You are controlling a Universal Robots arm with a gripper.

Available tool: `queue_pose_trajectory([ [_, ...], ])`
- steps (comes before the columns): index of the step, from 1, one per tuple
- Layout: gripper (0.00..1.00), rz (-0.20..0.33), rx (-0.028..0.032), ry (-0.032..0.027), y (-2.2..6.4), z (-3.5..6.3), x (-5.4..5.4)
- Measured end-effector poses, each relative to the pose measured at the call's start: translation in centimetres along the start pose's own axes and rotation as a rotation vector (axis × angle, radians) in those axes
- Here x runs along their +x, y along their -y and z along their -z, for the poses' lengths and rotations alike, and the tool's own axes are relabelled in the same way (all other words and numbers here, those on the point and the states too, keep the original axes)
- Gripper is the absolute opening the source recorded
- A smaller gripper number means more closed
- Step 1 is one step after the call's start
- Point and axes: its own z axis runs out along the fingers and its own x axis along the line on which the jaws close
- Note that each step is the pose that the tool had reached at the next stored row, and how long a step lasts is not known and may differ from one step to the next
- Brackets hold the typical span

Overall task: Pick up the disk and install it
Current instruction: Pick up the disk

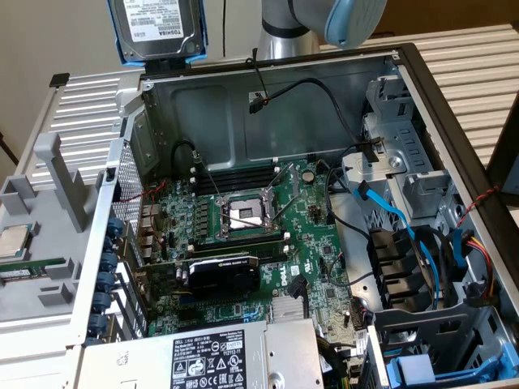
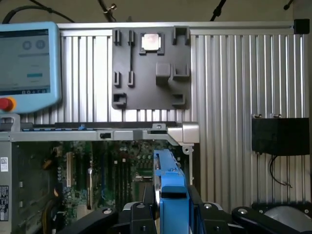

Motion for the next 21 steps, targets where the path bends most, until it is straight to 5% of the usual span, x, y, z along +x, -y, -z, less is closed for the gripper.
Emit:
queue_pose_trajectory([
  [12, 0.36, 0.0, -0.0001, 0.0, 5.15, 0.18, 0.5],
  [21, 0.36, 0.0, 0.0001, 0.0012, 8.89, 2.92, 1.1],
])
